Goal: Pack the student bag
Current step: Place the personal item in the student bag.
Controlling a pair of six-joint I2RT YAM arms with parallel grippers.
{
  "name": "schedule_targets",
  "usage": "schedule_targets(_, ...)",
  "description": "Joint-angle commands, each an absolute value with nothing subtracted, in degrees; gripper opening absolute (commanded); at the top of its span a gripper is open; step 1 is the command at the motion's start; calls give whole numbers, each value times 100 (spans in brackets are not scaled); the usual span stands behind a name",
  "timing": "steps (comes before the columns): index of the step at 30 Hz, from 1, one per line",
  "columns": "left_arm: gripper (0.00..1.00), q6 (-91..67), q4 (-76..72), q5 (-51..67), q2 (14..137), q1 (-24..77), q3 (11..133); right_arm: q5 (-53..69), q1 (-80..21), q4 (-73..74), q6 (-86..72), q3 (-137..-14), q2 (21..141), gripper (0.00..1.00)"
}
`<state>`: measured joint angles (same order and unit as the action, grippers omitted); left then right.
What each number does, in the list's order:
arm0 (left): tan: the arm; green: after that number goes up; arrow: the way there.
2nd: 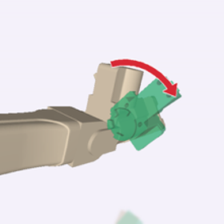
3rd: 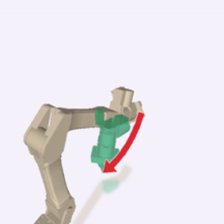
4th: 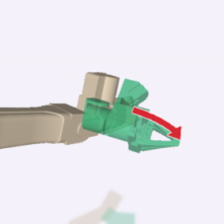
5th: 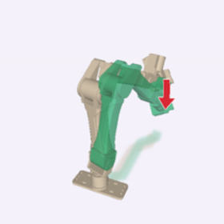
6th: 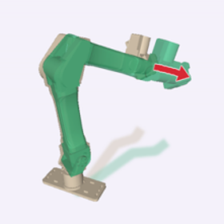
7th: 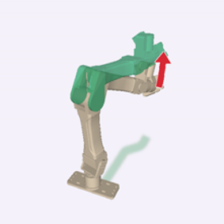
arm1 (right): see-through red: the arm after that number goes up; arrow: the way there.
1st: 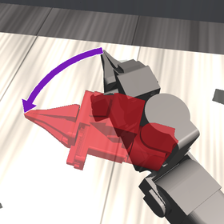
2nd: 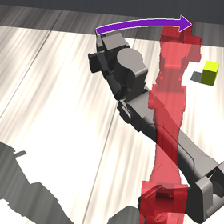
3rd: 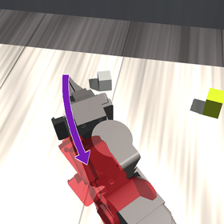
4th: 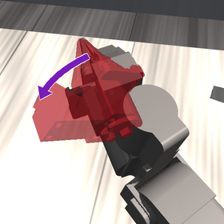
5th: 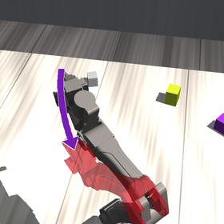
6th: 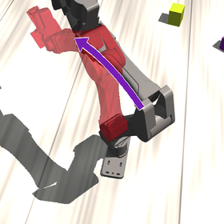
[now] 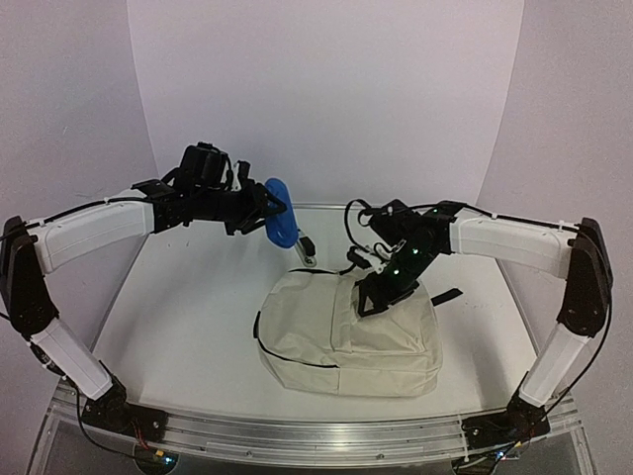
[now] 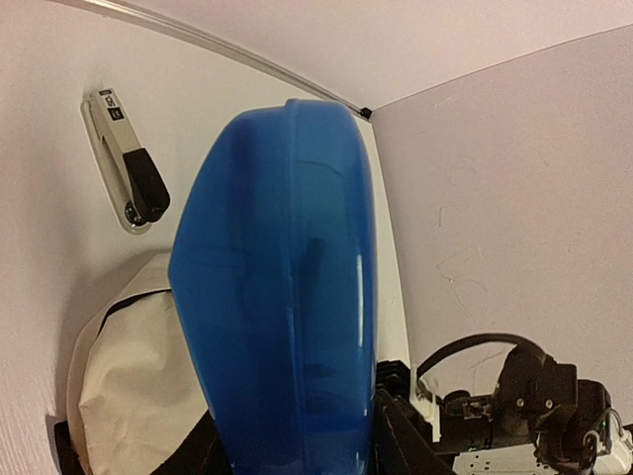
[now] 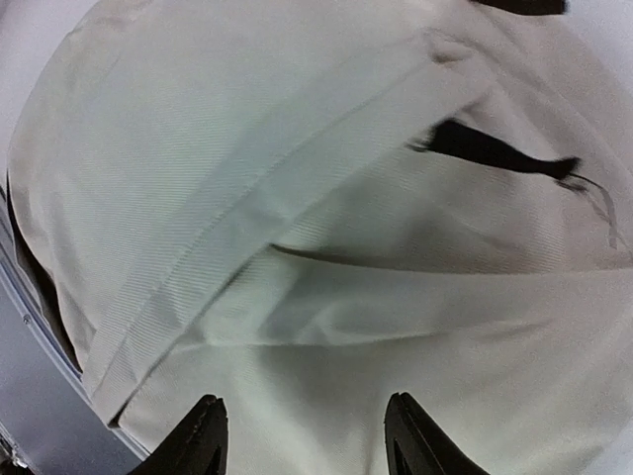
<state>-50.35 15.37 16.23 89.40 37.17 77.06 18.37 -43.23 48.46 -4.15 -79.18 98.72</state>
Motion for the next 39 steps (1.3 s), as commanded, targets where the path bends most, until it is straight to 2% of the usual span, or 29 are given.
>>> schedule_targets(1,24,-5148,1178,1515,8463,3740,7520,1563,-4483,4452,-693,-8074,10265,54)
schedule_targets(5,24,-5169,1384,1212,8414,3773,7612,1515,-4609,4205,-1168,-8230,10426,55)
schedule_targets(10,24,-5228,1385,1228,8604,3788,7783,1549,-4858,4063,-1474,-8378,10493,69)
schedule_targets(15,24,-5067,1632,1217,8755,3797,8071,1228,-4860,4077,-1543,-8367,10934,67)
schedule_targets(18,24,-5030,1672,1230,8805,3797,8134,940,-4860,4118,-1460,-8161,10963,58)
schedule_targets(22,24,-4944,1748,1365,8977,3797,8259,875,-4848,4280,-1308,-7858,10648,38)
schedule_targets(27,24,-4934,1704,1606,9126,3796,8277,1188,-4684,4516,-996,-7690,10093,4)
schedule_targets(28,23,-4924,1711,1672,9152,3796,8295,1245,-4574,4523,-932,-7648,9968,0)
schedule_targets(39,20,-4909,1694,3036,9643,3956,8676,2430,-3126,4885,-184,-8367,9719,0)
